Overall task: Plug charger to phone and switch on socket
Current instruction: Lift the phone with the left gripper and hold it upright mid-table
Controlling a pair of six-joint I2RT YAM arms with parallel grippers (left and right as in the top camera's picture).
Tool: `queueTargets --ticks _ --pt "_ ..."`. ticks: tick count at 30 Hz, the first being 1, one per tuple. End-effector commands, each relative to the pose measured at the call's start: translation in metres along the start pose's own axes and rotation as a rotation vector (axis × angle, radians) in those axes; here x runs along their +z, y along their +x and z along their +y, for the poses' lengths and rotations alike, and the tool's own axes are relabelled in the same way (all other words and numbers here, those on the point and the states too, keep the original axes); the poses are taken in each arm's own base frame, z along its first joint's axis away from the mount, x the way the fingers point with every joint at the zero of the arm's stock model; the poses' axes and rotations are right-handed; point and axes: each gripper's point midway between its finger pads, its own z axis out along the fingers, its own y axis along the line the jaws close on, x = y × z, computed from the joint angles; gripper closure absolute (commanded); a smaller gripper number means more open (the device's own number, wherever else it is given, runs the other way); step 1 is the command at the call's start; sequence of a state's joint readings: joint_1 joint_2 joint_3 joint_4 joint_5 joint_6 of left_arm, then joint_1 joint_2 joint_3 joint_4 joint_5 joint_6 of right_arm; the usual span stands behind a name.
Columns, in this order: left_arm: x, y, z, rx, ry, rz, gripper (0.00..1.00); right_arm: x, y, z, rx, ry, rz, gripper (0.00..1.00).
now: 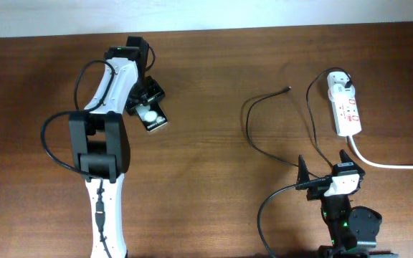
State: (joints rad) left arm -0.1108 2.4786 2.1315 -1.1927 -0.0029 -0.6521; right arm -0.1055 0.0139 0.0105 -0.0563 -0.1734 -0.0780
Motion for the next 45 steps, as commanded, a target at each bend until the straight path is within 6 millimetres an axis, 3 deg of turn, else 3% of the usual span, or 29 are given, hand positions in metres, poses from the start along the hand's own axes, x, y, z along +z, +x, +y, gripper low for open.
queueTargets --ticks 1,8,11,18,20,24,29,32,35,38,42,45 --pt "-0.039 -0.004 -0.003 -0.004 0.045 -0.048 0.27 0.000 0.001 -0.003 0.004 0.017 0.000 0.01" --pt "-0.128 0.006 0.005 0.015 0.110 -0.136 0.30 0.000 0.001 -0.003 0.004 0.017 0.000 0.01" --pt "-0.161 0.018 0.014 0.019 0.125 -0.157 0.30 0.000 0.001 -0.003 0.004 0.017 0.000 0.01" --pt "-0.260 0.057 0.044 0.065 0.201 -0.272 0.30 0.000 0.001 -0.003 0.004 0.017 0.000 0.01" --pt "-0.300 0.078 0.060 0.069 0.247 -0.337 0.30 0.000 0.001 -0.003 0.004 0.017 0.000 0.01" --pt "-0.351 0.116 0.089 0.085 0.305 -0.429 0.30 0.000 0.001 -0.003 0.004 0.017 0.000 0.01" --pt "-0.394 0.174 0.139 0.096 0.335 -0.522 0.29 0.000 0.001 -0.003 0.004 0.017 0.000 0.01" --pt "-0.414 0.198 0.157 0.111 0.381 -0.604 0.30 0.000 0.001 -0.003 0.004 0.017 0.000 0.01" --pt "-0.418 0.220 0.174 0.106 0.407 -0.639 0.30 0.000 0.001 -0.003 0.004 0.017 0.000 0.01" --pt "-0.404 0.233 0.184 0.079 0.404 -0.616 0.30 0.000 0.001 -0.003 0.004 0.017 0.000 0.01" --pt "-0.356 0.245 0.192 -0.006 0.365 -0.503 0.30 0.000 0.001 -0.003 0.004 0.017 0.000 0.01" --pt "-0.321 0.244 0.173 0.004 0.416 -0.427 0.31 0.000 0.001 -0.003 0.004 0.017 0.000 0.01"
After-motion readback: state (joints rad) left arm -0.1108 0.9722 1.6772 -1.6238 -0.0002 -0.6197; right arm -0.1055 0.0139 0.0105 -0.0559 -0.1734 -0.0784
